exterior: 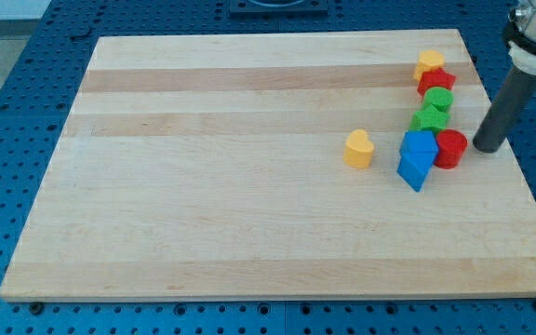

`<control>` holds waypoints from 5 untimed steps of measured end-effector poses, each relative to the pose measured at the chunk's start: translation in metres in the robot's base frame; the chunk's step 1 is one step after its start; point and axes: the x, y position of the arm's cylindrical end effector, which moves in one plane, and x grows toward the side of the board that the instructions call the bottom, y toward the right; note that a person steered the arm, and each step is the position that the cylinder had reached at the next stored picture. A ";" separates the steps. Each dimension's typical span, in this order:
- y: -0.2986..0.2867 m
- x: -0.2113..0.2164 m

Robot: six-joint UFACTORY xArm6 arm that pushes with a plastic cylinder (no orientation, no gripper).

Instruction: Slide green star slightly left

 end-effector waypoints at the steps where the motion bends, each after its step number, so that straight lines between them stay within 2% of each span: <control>1: -0.009 -0.009; 5: -0.085 -0.015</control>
